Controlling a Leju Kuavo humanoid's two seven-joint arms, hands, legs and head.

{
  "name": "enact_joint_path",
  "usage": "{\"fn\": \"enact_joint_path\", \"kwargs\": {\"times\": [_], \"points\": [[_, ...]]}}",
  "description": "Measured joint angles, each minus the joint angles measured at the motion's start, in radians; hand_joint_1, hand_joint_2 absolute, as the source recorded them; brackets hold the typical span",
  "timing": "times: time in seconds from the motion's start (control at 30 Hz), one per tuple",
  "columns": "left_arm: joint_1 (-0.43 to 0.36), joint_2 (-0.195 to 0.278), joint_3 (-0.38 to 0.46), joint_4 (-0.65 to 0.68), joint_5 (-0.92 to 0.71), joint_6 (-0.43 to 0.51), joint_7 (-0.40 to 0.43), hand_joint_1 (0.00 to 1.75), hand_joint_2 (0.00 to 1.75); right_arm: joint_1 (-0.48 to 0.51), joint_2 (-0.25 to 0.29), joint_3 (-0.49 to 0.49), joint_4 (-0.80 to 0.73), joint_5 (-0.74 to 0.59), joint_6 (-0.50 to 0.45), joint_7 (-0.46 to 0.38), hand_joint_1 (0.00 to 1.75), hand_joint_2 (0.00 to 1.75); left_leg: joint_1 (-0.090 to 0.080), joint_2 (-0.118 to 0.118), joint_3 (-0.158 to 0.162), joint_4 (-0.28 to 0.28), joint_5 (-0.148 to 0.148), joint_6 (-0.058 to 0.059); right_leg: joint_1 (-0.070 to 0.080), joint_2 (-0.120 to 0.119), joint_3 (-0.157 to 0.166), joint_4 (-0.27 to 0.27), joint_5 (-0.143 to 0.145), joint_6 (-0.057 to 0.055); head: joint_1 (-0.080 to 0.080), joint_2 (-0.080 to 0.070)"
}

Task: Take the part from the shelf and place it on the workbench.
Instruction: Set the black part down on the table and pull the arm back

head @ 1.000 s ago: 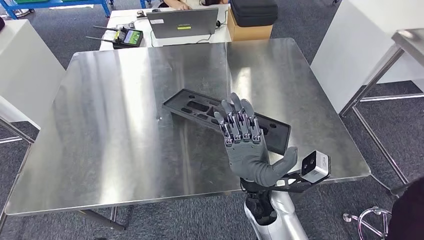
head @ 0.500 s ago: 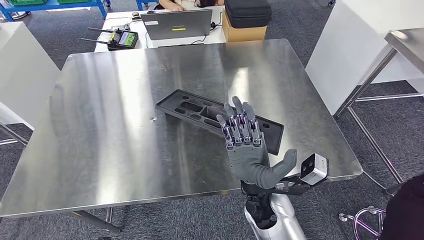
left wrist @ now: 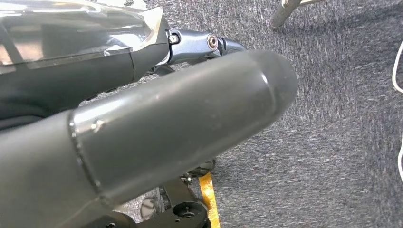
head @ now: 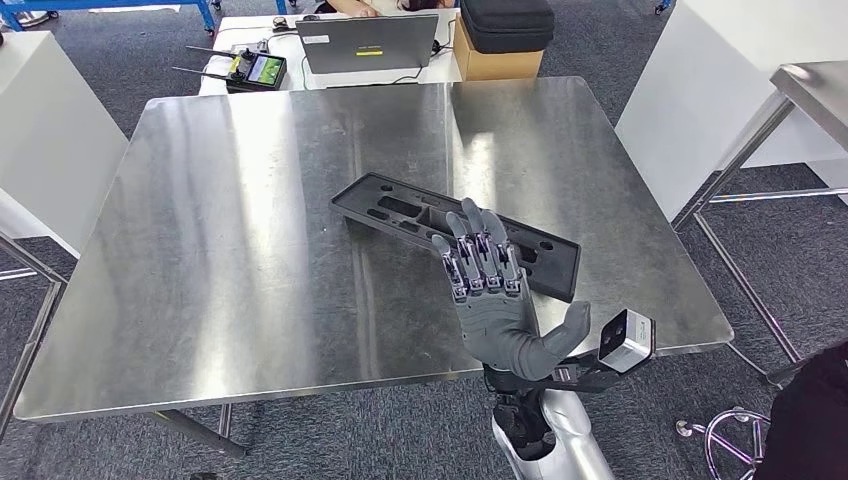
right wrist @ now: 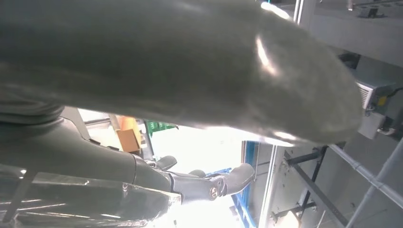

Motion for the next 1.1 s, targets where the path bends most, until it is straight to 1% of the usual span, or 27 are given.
{"fn": "enact_joint_path", "kwargs": {"times": [0.07, 0.1, 0.13, 0.17, 0.2, 0.27, 0.3, 0.33, 0.37, 0.4, 0.47, 0.5, 0.53, 0.6, 0.67, 0.7, 0.73, 0.8, 0.83, 0.87, 0.9, 0.93, 0.97, 1.0, 1.03, 1.07, 1.1], "points": [[0.0, 0.0, 0.0, 0.0, 0.0, 0.0, 0.0, 0.0, 0.0, 0.0, 0.0, 0.0, 0.0, 0.0, 0.0, 0.0, 0.0, 0.0, 0.0, 0.0, 0.0, 0.0, 0.0, 0.0, 0.0, 0.0, 0.003, -0.005, 0.001, 0.0, 0.0, 0.0], [0.0, 0.0, 0.0, 0.0, 0.0, 0.0, 0.0, 0.0, 0.0, -0.001, 0.0, 0.0, 0.0, 0.0, 0.0, 0.0, 0.0, 0.0, -0.002, 0.0, -0.003, 0.002, 0.001, -0.004, 0.002, 0.0, 0.007, -0.016, 0.002, -0.004, -0.001, 0.0], [0.0, 0.0, 0.0, 0.0, 0.002, 0.001, 0.0, 0.0, 0.0, -0.002, 0.0, 0.0, 0.001, 0.0, 0.0, 0.001, 0.0, 0.0, -0.004, 0.0, -0.006, 0.003, 0.003, -0.009, 0.004, 0.0, 0.011, -0.027, 0.004, -0.009, -0.001, 0.0], [0.0, 0.0, 0.0, 0.0, 0.004, 0.002, -0.001, 0.0, 0.0, -0.006, 0.002, 0.0, 0.002, 0.001, 0.0, 0.003, 0.0, 0.0, -0.004, -0.002, -0.014, 0.016, -0.008, -0.019, 0.002, -0.001, 0.013, -0.038, 0.01, -0.021, -0.002, 0.0], [0.0, -0.001, 0.0, 0.0, 0.007, 0.004, -0.002, 0.0, 0.0, -0.01, 0.004, 0.001, 0.003, 0.001, 0.0, 0.005, 0.0, 0.0, -0.003, -0.003, -0.028, 0.045, -0.031, -0.029, 0.0, -0.003, 0.013, -0.048, 0.016, -0.034, -0.004, 0.0], [0.0, -0.001, 0.0, 0.0, 0.012, 0.006, -0.004, 0.0, 0.0, -0.018, 0.008, 0.003, 0.008, 0.001, 0.001, 0.01, 0.0, 0.0, 0.004, -0.005, -0.073, 0.158, -0.11, -0.046, -0.009, -0.007, 0.003, -0.051, 0.03, -0.052, -0.007, 0.0], [0.0, -0.002, 0.0, 0.0, 0.013, 0.006, -0.005, 0.0, 0.0, -0.019, 0.008, 0.003, 0.01, 0.001, 0.001, 0.012, 0.0, 0.0, 0.007, -0.006, -0.096, 0.222, -0.144, -0.051, -0.008, -0.008, -0.002, -0.051, 0.035, -0.053, -0.009, 0.0], [0.0, -0.002, 0.0, 0.0, 0.014, 0.007, -0.006, 0.0, 0.0, -0.02, 0.009, 0.003, 0.013, 0.001, 0.0, 0.013, 0.0, 0.0, 0.009, -0.006, -0.11, 0.269, -0.163, -0.055, -0.008, -0.009, -0.008, -0.05, 0.039, -0.053, -0.008, 0.0], [0.001, -0.002, 0.0, 0.0, 0.015, 0.007, -0.007, 0.0, 0.0, -0.02, 0.01, 0.003, 0.016, 0.001, 0.0, 0.013, 0.0, 0.0, 0.012, -0.005, -0.108, 0.282, -0.164, -0.057, -0.008, -0.009, -0.014, -0.05, 0.044, -0.051, -0.009, 0.0], [0.0, -0.002, 0.0, 0.0, 0.015, 0.008, -0.007, 0.0, 0.0, -0.02, 0.01, 0.003, 0.018, 0.001, 0.0, 0.013, 0.0, 0.0, 0.015, -0.005, -0.085, 0.255, -0.147, -0.058, -0.009, -0.009, -0.02, -0.049, 0.048, -0.048, -0.009, 0.0], [0.0, -0.002, 0.0, 0.0, 0.016, 0.008, -0.009, 0.0, 0.0, -0.021, 0.012, 0.004, 0.021, 0.0, 0.0, 0.013, 0.0, 0.0, 0.02, -0.006, 0.0, 0.124, -0.097, -0.061, -0.011, -0.009, -0.028, -0.045, 0.055, -0.039, -0.01, 0.0], [-0.001, -0.002, 0.0, 0.0, 0.016, 0.008, -0.009, 0.0, 0.0, -0.024, 0.012, 0.004, 0.021, 0.0, 0.0, 0.014, 0.0, 0.0, 0.02, -0.009, 0.035, 0.063, -0.078, -0.06, -0.009, -0.009, -0.032, -0.042, 0.059, -0.033, -0.01, 0.0], [-0.002, -0.003, 0.0, 0.0, 0.016, 0.008, -0.01, 0.0, 0.0, -0.026, 0.013, 0.004, 0.021, 0.0, -0.001, 0.014, 0.0, 0.0, 0.019, -0.012, 0.054, 0.026, -0.069, -0.057, -0.006, -0.008, -0.036, -0.04, 0.063, -0.027, -0.009, 0.0], [-0.002, -0.004, 0.0, 0.0, 0.016, 0.007, -0.011, 0.0, 0.0, -0.03, 0.014, 0.006, 0.021, 0.001, -0.002, 0.014, 0.0, 0.0, 0.01, -0.015, 0.054, 0.011, -0.059, -0.043, -0.001, -0.008, -0.041, -0.04, 0.074, -0.011, -0.007, 0.0], [-0.003, -0.005, 0.0, 0.0, 0.014, 0.007, -0.012, 0.0, 0.0, -0.03, 0.014, 0.007, 0.022, 0.001, -0.004, 0.015, 0.0, 0.0, 0.005, -0.012, 0.041, 0.009, -0.042, -0.022, -0.002, -0.008, -0.055, -0.034, 0.07, 0.002, -0.006, 0.0], [-0.004, -0.006, 0.0, 0.0, 0.013, 0.006, -0.012, 0.0, 0.0, -0.03, 0.013, 0.008, 0.022, 0.001, -0.004, 0.015, 0.0, 0.0, 0.003, -0.01, 0.031, 0.007, -0.032, -0.01, -0.003, -0.008, -0.07, -0.01, 0.048, 0.001, -0.005, 0.0], [-0.005, -0.007, 0.0, 0.0, 0.012, 0.006, -0.012, 0.0, 0.0, -0.03, 0.012, 0.008, 0.022, 0.001, -0.005, 0.015, 0.0, 0.0, 0.003, -0.007, 0.02, 0.005, -0.022, 0.0, -0.004, -0.008, -0.092, 0.036, 0.012, -0.005, -0.003, 0.0], [-0.006, -0.007, 0.0, 0.0, 0.011, 0.006, -0.012, 0.0, 0.0, -0.029, 0.01, 0.008, 0.023, 0.001, -0.007, 0.014, 0.0, 0.0, -0.002, -0.004, -0.004, 0.006, -0.004, 0.01, -0.005, -0.008, -0.137, 0.171, -0.072, -0.017, 0.0, 0.0], [-0.006, -0.006, 0.0, 0.0, 0.011, 0.006, -0.013, 0.0, 0.0, -0.029, 0.008, 0.008, 0.025, 0.001, -0.008, 0.014, 0.0, 0.0, -0.004, -0.003, -0.017, 0.006, 0.005, 0.012, -0.004, -0.008, -0.149, 0.229, -0.098, -0.017, 0.001, 0.0], [-0.006, -0.006, 0.0, 0.0, 0.011, 0.006, -0.013, 0.0, 0.0, -0.028, 0.007, 0.008, 0.026, 0.001, -0.01, 0.013, 0.0, 0.0, -0.007, -0.002, -0.029, 0.007, 0.014, 0.013, -0.003, -0.008, -0.145, 0.258, -0.106, -0.013, 0.001, 0.0], [-0.007, -0.007, 0.0, 0.0, 0.011, 0.006, -0.013, 0.0, 0.0, -0.028, 0.005, 0.008, 0.028, 0.001, -0.011, 0.013, 0.0, 0.0, -0.01, -0.002, -0.04, 0.007, 0.023, 0.013, -0.001, -0.008, -0.121, 0.249, -0.099, -0.006, 0.001, 0.0], [-0.007, -0.007, 0.0, 0.0, 0.011, 0.006, -0.013, 0.0, 0.0, -0.028, 0.004, 0.009, 0.029, 0.001, -0.012, 0.013, 0.0, 0.0, -0.013, -0.002, -0.05, 0.007, 0.032, 0.013, 0.001, -0.008, -0.079, 0.204, -0.08, -0.001, 0.001, 0.0], [-0.007, -0.007, 0.0, 0.0, 0.011, 0.006, -0.013, 0.0, 0.0, -0.029, 0.004, 0.009, 0.029, 0.001, -0.013, 0.012, 0.0, 0.0, -0.015, -0.002, -0.058, 0.008, 0.04, 0.012, 0.005, -0.008, -0.024, 0.132, -0.063, -0.001, 0.001, 0.0], [-0.007, -0.008, 0.0, 0.0, 0.011, 0.006, -0.013, 0.0, 0.0, -0.03, 0.004, 0.009, 0.029, 0.001, -0.014, 0.012, 0.0, 0.0, -0.019, -0.002, -0.065, 0.008, 0.048, 0.009, 0.011, -0.008, 0.032, 0.051, -0.055, -0.007, 0.001, 0.0], [-0.008, -0.008, 0.0, 0.0, 0.011, 0.006, -0.013, 0.0, 0.0, -0.031, 0.004, 0.009, 0.029, 0.002, -0.014, 0.012, 0.0, 0.0, -0.021, -0.002, -0.069, 0.007, 0.056, 0.005, 0.016, -0.008, 0.073, -0.011, -0.051, -0.014, 0.0, 0.0], [-0.008, -0.009, 0.0, 0.0, 0.011, 0.006, -0.013, 0.0, 0.0, -0.032, 0.004, 0.01, 0.029, 0.002, -0.014, 0.012, 0.0, 0.0, -0.021, -0.001, -0.071, 0.006, 0.064, 0.001, 0.02, -0.008, 0.093, -0.051, -0.052, -0.021, -0.001, 0.0], [-0.008, -0.01, 0.0, 0.0, 0.011, 0.006, -0.013, 0.0, 0.0, -0.032, 0.004, 0.01, 0.029, 0.002, -0.015, 0.012, 0.0, 0.0, -0.021, -0.001, -0.073, 0.004, 0.073, -0.005, 0.024, -0.008, 0.097, -0.067, -0.052, -0.026, -0.001, 0.0]]}}
